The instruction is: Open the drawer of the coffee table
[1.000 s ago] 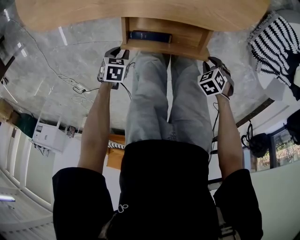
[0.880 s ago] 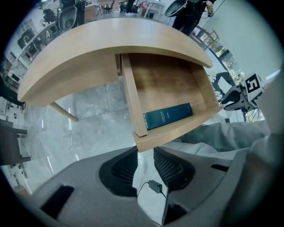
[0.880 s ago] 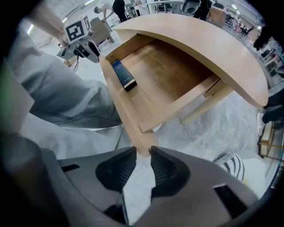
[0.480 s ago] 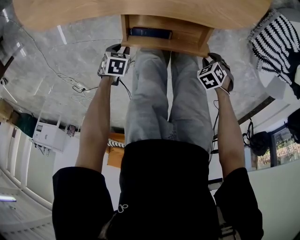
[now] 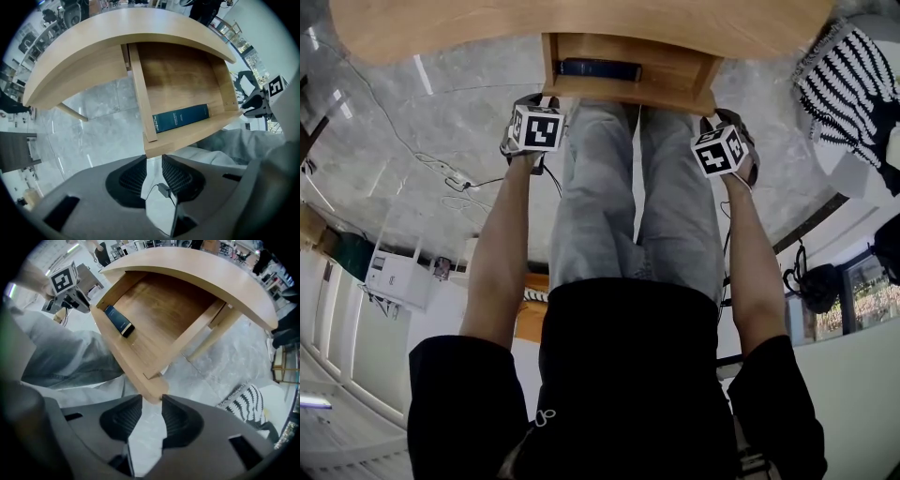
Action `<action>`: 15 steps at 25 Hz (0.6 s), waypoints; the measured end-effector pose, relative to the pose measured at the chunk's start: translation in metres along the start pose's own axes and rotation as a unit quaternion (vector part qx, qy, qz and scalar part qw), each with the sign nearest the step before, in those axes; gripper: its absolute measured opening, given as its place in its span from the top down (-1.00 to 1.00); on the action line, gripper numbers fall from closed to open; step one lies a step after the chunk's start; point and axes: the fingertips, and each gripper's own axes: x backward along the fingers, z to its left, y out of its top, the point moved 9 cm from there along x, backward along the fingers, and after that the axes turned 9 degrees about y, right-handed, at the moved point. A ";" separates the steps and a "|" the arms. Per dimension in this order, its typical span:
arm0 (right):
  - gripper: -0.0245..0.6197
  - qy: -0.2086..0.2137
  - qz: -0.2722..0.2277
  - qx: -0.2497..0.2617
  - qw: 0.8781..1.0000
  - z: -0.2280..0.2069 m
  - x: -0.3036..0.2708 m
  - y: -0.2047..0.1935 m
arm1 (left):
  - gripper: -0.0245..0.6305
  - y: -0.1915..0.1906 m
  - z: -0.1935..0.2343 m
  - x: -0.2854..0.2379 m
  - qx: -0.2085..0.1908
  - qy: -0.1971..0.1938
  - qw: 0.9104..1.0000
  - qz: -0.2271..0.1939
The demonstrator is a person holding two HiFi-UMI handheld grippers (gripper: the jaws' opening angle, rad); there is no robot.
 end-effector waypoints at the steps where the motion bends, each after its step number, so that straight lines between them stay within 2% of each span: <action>1: 0.56 0.001 -0.003 -0.008 1.000 -0.001 0.002 -0.001 | 0.62 0.000 -0.001 0.002 0.007 0.001 1.000 0.000; 4: 0.61 0.002 -0.019 -0.046 0.999 -0.001 0.010 -0.004 | 0.66 0.000 0.000 0.011 0.031 0.008 0.999 -0.008; 6: 0.73 0.000 -0.033 -0.074 0.997 0.000 0.016 -0.004 | 0.82 0.001 0.004 0.020 0.045 0.023 0.998 -0.023; 10: 0.78 0.004 -0.063 -0.124 0.990 -0.004 0.034 0.001 | 0.84 0.012 0.001 0.044 0.066 0.031 0.996 -0.058; 15: 0.83 0.001 -0.105 -0.142 0.984 -0.006 0.066 0.022 | 0.88 0.027 0.003 0.079 0.100 0.024 0.989 -0.103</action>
